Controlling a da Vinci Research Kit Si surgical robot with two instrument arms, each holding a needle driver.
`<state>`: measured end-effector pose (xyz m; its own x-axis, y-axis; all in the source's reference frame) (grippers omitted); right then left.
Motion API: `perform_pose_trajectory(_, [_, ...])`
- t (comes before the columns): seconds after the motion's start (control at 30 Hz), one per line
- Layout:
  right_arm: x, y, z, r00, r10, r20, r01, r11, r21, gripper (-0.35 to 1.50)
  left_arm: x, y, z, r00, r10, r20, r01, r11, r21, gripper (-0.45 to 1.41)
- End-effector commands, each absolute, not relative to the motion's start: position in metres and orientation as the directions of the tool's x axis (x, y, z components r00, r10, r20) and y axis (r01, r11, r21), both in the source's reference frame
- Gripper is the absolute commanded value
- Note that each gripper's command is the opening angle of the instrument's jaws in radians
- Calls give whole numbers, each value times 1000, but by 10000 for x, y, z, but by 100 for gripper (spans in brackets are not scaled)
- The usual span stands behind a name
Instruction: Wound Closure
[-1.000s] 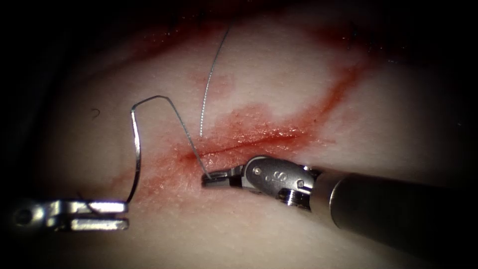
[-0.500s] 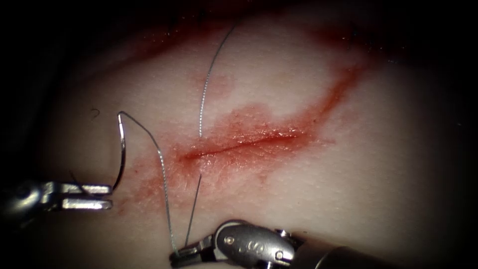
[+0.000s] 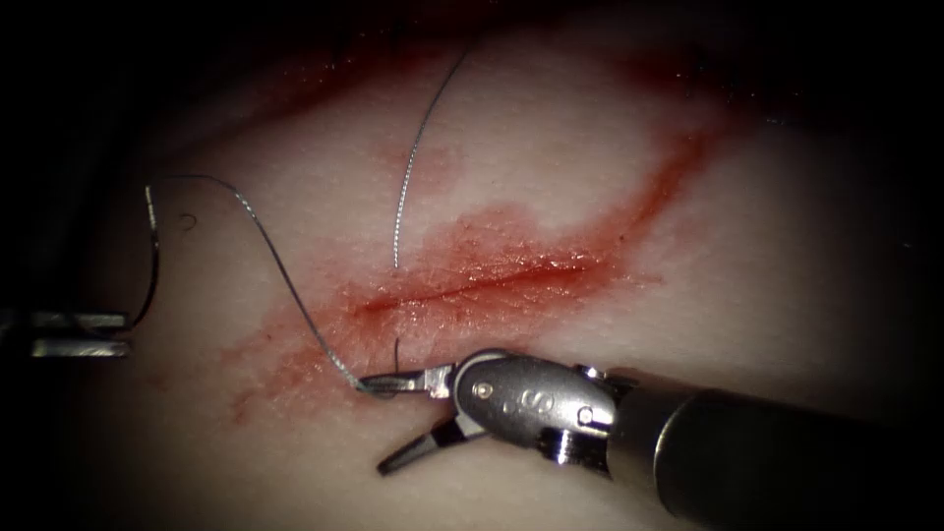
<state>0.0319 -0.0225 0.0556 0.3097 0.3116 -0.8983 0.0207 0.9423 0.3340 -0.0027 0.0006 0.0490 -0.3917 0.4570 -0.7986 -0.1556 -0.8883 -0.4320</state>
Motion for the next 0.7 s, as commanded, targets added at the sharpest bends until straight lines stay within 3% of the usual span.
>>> perform_pose_trajectory(0.03, [322, -223, 574, 324, 306, -895, 14, 945, 328, 98, -32, 4, 500, -395, 459, -796, -165, -887, -430, -45])
perform_pose_trajectory(0.57, [343, -203, 675, 403, 245, -882, -50, 968, 246, 88, -38, 3, 507, -409, 472, -781, -189, -881, -433, -45])
perform_pose_trajectory(0.6, [343, -203, 678, 404, 242, -882, -53, 969, 242, 71, -40, 2, 507, -408, 472, -782, -188, -881, -434, -45])
perform_pose_trajectory(0.67, [340, -207, 682, 402, 235, -885, -38, 970, 240, -30, -42, 2, 508, -406, 472, -783, -186, -881, -435, -45])
perform_pose_trajectory(0.7, [337, -210, 681, 395, 233, -889, -12, 969, 248, -35, -43, 2, 508, -405, 472, -783, -184, -881, -436, -45])
